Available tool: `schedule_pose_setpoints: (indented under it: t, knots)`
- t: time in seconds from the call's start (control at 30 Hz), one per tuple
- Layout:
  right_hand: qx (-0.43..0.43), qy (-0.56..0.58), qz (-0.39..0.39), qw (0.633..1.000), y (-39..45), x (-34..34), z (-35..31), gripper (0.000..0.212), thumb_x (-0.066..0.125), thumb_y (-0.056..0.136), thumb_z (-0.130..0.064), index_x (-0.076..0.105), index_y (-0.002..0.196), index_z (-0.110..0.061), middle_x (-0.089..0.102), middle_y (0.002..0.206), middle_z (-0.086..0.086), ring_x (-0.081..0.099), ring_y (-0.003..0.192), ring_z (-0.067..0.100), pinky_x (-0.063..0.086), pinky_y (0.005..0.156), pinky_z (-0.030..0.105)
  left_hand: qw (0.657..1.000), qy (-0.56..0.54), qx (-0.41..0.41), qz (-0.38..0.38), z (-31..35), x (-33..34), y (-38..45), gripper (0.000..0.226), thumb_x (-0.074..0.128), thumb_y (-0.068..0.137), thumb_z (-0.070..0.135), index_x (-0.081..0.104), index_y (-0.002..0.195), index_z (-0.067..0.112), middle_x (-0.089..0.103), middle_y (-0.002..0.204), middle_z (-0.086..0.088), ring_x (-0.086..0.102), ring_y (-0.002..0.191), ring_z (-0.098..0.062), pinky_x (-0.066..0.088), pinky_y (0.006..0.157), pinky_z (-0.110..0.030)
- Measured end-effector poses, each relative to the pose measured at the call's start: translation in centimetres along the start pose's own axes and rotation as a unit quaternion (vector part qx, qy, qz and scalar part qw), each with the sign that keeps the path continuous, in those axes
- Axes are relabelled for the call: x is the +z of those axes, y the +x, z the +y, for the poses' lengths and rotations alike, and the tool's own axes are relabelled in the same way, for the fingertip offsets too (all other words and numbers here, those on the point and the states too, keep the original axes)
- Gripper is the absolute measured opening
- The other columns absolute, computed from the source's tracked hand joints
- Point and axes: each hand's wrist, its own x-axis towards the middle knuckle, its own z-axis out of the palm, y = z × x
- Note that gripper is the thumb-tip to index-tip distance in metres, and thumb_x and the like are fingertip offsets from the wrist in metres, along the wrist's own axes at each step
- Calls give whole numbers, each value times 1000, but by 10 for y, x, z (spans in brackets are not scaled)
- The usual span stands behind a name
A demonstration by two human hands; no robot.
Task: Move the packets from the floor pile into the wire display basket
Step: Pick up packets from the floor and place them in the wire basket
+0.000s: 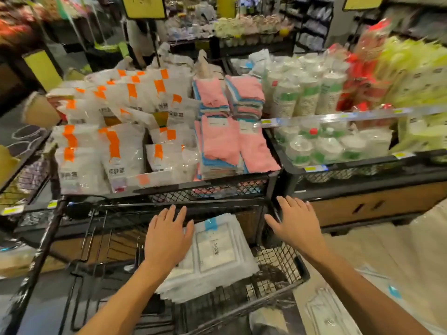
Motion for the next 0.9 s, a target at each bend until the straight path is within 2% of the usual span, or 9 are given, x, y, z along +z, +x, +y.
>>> schedule_pose_setpoints:
  t: [0.2,0.37,0.47,0.7,0.9]
  knots:
    - [109,19,43,993,-96,-25,44,72,47,96,-67,44,153,-23,48,156,0,40,146,24,24,124,47,988,-13,152,2,63,0,-16,62,24,107,55,24,162,27,27,167,-3,24,155,-24,17,126,-41]
    - [199,32,65,977,-160,-48,90,74,43,97,-68,40,155,-23,44,159,1,38,148,24,28,123,43,963,-40,268,1,140,-8,-37,62,21,107,54,30,160,25,31,166,-4,26,154,-25,21,126,-42]
    - [257,45,85,962,-201,-57,124,70,45,99,-64,41,155,-22,47,157,1,42,143,24,31,120,42,947,-44,317,5,182,-10,-53,60,27,107,54,31,160,26,31,166,-3,27,153,-23,21,125,-41]
    - [368,47,104,923,-292,-61,204,72,46,99,-66,41,155,-21,50,155,2,45,142,25,32,118,42,911,-31,411,8,276,1,-87,58,36,106,53,41,156,24,44,159,-3,39,147,-24,32,120,-41]
    - [440,57,121,888,-362,-51,277,68,51,99,-61,46,151,-19,53,152,3,48,139,27,34,113,38,874,-23,485,-16,373,21,-132,57,34,107,49,39,157,22,42,160,-5,37,148,-25,28,122,-42]
